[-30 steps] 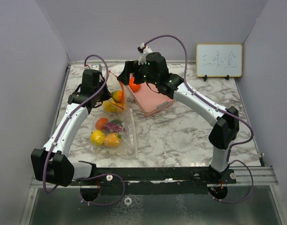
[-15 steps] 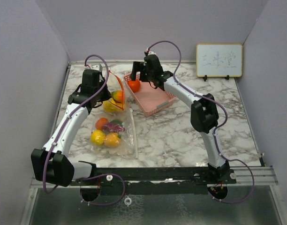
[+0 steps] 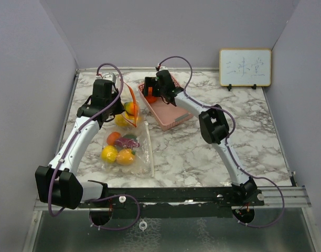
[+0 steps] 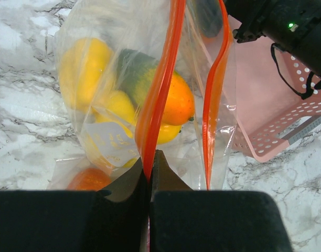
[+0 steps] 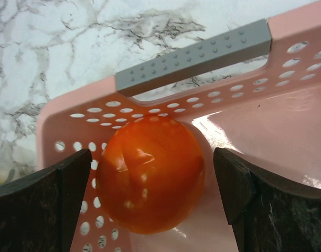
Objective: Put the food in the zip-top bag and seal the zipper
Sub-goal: Pick up the fake fruit from the bin.
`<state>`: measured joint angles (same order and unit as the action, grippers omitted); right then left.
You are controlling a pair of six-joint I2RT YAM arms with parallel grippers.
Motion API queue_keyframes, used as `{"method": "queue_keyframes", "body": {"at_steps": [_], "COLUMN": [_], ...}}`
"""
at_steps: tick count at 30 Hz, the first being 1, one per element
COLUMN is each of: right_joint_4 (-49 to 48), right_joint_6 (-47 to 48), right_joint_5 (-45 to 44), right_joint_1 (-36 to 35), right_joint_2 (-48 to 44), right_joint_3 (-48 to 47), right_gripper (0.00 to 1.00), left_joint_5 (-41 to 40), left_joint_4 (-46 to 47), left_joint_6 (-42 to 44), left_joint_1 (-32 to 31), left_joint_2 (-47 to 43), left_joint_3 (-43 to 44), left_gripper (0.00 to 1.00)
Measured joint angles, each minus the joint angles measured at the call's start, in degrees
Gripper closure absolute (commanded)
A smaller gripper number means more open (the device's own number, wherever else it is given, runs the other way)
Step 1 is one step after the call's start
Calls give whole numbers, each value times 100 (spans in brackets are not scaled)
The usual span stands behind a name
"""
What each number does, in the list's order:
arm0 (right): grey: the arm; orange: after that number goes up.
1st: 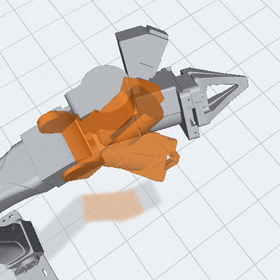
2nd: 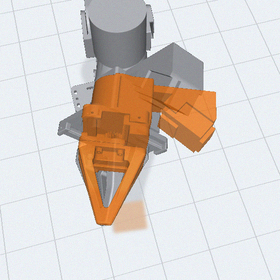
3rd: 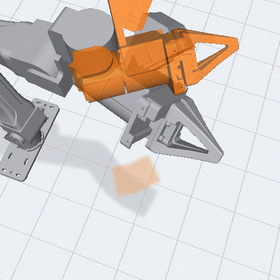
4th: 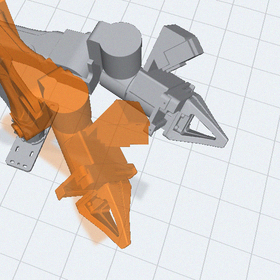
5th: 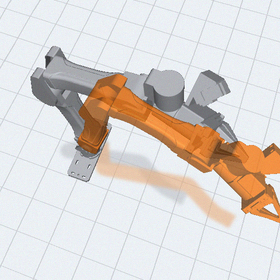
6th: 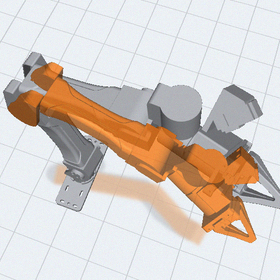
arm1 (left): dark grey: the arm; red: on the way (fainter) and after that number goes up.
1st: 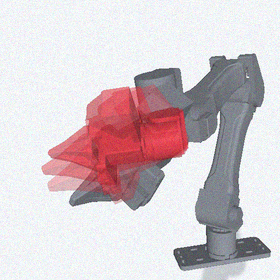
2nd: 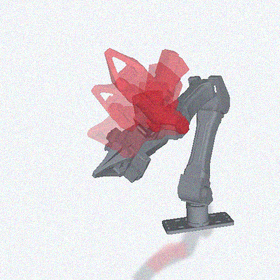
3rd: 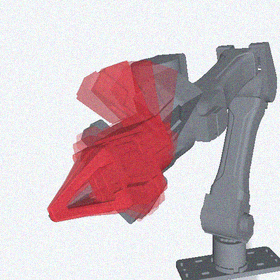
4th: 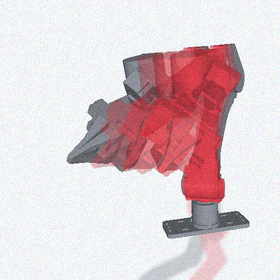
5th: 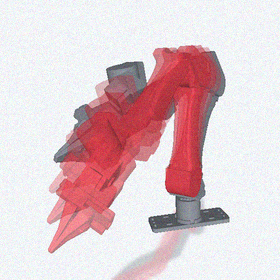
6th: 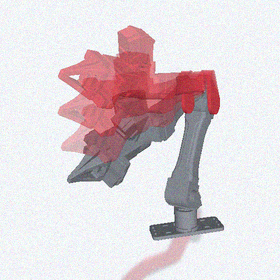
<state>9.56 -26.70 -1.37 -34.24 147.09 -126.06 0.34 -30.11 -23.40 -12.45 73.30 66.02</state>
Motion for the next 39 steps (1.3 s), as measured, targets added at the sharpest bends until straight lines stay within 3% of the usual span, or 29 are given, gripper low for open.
{"method": "queue_keyframes", "body": {"at_steps": [5,8,11,13,19,24,32,39], "right_joint_4": [87,203,170,125,256,251,-911,-2623], "right_joint_6": [42,116,236,334,544,671,-35,-1635], "right_joint_5": [0,0,-15,-76,-151,262,2656,4518], "right_joint_1": [-7,-9,-9,-7,7,24,42,-271], "right_joint_2": [350,365,238,-107,-1086,-1934,-3239,-3176], "right_joint_3": [-260,-302,-50,483,1764,2258,2597,2949], "right_gripper": [5,23,52,63,65,64,64,64], "left_joint_5": [-2,-2,-2,-2,4,57,195,492], "left_joint_4": [0,0,0,2,4,7,79,546], "left_joint_6": [74,101,109,109,90,0,-179,-378], "left_joint_1": [0,0,0,0,0,0,0,2], "left_joint_2": [0,7,35,61,98,103,66,-446], "left_joint_3": [0,0,0,0,0,0,-22,-535], "left_gripper": [100,100,100,100,100,100,100,100]}}
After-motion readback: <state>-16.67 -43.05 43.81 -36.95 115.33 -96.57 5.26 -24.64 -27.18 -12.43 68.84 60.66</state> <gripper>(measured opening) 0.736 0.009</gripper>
